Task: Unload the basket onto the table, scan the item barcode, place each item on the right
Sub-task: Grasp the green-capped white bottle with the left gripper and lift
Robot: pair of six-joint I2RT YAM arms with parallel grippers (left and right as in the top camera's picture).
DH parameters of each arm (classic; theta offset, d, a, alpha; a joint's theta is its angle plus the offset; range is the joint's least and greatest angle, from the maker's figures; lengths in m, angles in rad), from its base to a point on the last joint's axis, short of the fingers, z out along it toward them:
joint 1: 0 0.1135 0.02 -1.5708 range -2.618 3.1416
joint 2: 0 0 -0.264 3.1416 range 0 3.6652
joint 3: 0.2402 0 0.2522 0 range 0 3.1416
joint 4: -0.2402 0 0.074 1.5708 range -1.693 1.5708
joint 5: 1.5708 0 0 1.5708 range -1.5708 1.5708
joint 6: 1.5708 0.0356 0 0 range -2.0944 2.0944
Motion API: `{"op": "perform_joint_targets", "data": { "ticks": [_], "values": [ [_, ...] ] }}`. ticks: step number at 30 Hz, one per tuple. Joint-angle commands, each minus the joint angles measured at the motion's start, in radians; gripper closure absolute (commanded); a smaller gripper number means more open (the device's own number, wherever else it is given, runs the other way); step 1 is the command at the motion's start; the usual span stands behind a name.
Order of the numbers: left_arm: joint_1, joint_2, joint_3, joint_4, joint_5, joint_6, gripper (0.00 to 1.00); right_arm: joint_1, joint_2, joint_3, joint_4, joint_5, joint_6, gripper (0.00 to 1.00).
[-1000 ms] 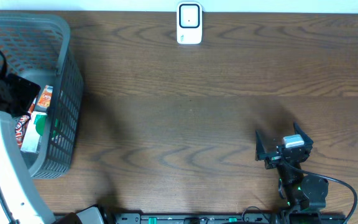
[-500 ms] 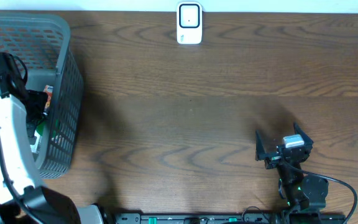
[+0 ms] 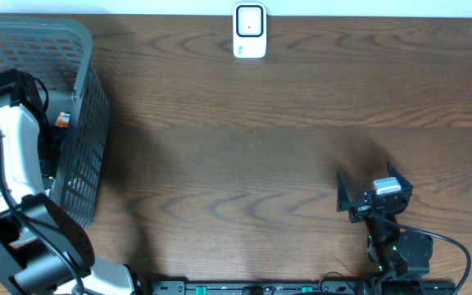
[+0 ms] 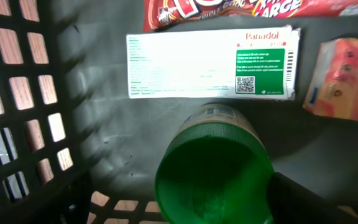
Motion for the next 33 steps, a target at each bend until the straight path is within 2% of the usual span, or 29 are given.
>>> {"op": "perform_joint_targets", "data": {
  "ticks": [1, 14, 33],
  "values": [
    [0.004, 0.029, -0.009, 0.002, -0.001, -0.005, 0.13, 0.007, 0.002, -0.001, -0.004, 0.008, 0.011, 0.01],
    [0.004, 0.044, -0.018, 0.011, 0.025, -0.005, 0.13, 0.007, 0.002, -0.001, -0.004, 0.008, 0.011, 0.01],
    [0.004, -0.104, -0.018, 0.005, 0.034, -0.005, 0.13, 0.007, 0.002, -0.001, -0.004, 0.008, 0.011, 0.01]
  ]
}}
